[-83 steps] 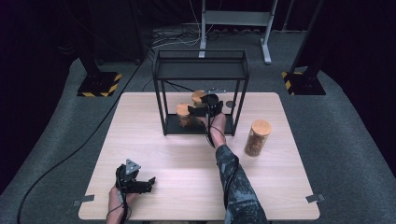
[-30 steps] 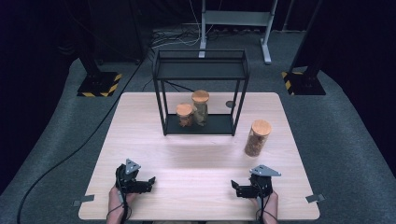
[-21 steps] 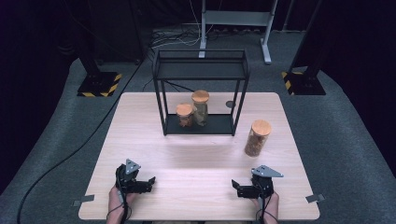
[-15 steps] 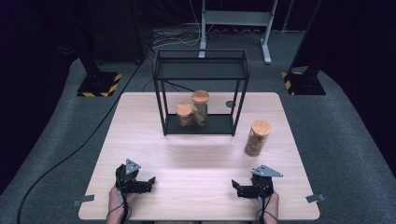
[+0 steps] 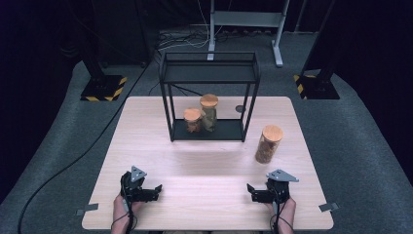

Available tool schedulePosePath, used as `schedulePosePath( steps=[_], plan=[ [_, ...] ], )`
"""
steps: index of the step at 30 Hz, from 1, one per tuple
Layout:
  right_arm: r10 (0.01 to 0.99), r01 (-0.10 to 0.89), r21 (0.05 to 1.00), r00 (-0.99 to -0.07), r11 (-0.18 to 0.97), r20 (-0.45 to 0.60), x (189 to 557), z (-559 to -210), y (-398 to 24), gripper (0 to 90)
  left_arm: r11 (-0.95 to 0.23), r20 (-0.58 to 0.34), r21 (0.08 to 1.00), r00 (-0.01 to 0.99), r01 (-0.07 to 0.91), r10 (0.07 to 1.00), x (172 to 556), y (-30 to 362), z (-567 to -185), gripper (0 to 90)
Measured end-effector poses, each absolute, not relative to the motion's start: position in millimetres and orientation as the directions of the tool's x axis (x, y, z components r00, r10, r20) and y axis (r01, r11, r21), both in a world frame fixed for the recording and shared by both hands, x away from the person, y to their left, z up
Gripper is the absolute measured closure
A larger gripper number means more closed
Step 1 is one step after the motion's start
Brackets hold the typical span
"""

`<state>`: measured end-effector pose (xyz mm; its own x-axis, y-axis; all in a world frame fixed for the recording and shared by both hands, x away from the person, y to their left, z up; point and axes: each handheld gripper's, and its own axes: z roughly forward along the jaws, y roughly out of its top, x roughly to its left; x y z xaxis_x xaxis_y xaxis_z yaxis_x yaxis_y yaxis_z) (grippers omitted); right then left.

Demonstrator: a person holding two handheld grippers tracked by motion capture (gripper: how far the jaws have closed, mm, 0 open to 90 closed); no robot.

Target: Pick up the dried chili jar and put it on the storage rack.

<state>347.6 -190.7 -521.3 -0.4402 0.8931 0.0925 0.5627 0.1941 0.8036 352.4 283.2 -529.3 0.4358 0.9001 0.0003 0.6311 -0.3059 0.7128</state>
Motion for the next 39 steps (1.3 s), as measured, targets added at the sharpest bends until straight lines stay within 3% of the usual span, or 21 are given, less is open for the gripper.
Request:
schedulePosePath(
  steps=[10,21,37,38,39],
  plan=[
    [0.913,0.512,0.846,-0.4,0.149,0.082,374,-497,-215,0.0,-0.306,-0.001,0.712,0.436,0.632,0.9,352,283,-529,1.1],
    [0.922,0.45,0.884,-0.381,0.124,0.065,421,-465,-215,0.0,-0.303,-0.003,0.713,0.435,0.632,0.901,352,283,-529,1.1],
    [0.93,0.39,0.917,-0.362,0.084,0.069,447,-455,-210,0.0,-0.307,-0.001,0.712,0.439,0.631,0.899,353,283,-529,1.1],
    [0.933,0.387,0.918,-0.354,0.084,0.064,447,-455,-210,2.6,-0.308,-0.001,0.712,0.439,0.631,0.898,353,283,-529,1.1],
    [0.935,0.378,0.922,-0.35,0.082,0.06,445,-455,-210,10.9,-0.308,-0.001,0.712,0.439,0.631,0.898,353,283,-529,1.1]
  ],
)
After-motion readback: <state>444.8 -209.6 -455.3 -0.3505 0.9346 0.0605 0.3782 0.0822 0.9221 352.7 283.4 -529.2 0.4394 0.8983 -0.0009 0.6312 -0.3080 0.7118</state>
